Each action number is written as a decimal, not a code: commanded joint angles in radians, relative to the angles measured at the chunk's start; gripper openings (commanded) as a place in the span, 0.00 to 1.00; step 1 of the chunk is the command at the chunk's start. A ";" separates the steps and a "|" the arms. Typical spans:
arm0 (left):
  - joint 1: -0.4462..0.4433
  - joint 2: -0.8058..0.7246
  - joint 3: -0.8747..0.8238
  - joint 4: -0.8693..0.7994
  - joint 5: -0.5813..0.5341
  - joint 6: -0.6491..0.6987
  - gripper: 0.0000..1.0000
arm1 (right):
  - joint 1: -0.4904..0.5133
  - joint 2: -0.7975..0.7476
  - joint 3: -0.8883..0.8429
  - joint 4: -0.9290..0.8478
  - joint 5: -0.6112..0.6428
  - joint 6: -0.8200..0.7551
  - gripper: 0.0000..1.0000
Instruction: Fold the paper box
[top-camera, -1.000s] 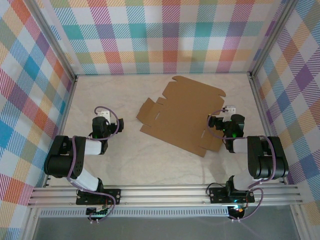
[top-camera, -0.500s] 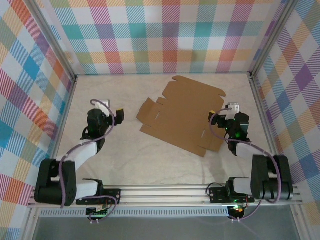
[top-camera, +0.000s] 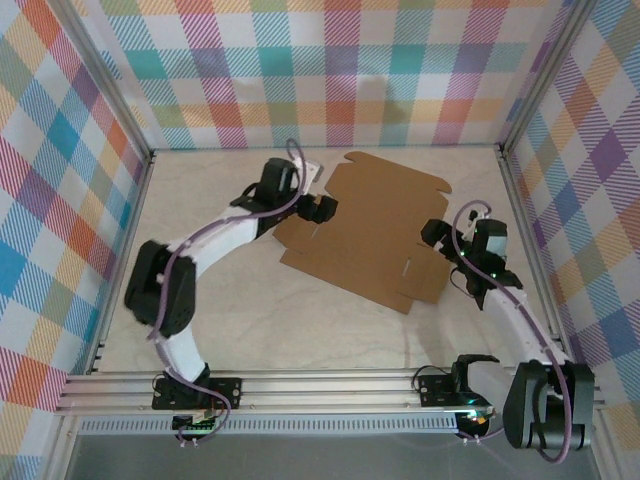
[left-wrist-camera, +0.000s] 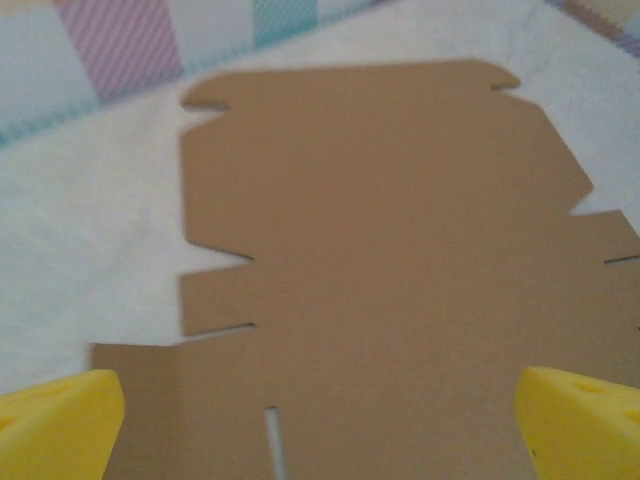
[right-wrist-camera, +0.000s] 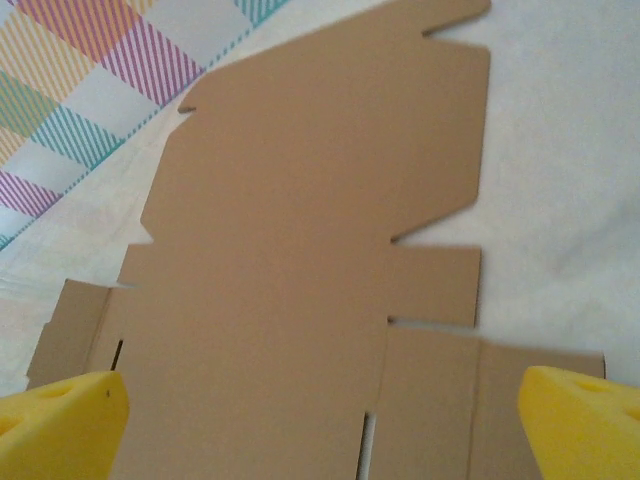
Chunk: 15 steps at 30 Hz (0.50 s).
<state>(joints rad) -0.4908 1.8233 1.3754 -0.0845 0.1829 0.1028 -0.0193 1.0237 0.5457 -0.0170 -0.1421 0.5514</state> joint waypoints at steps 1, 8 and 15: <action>-0.005 0.143 0.191 -0.256 0.072 -0.144 1.00 | 0.003 -0.053 -0.035 -0.112 -0.044 0.072 1.00; 0.025 0.374 0.366 -0.362 0.011 -0.404 1.00 | 0.003 -0.120 -0.028 -0.246 -0.091 0.015 1.00; 0.067 0.306 0.152 -0.251 -0.094 -0.650 1.00 | 0.007 -0.033 0.020 -0.337 -0.285 0.040 1.00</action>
<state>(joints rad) -0.4419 2.1792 1.6062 -0.3164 0.1616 -0.4000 -0.0185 0.9615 0.5289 -0.2890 -0.3042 0.5732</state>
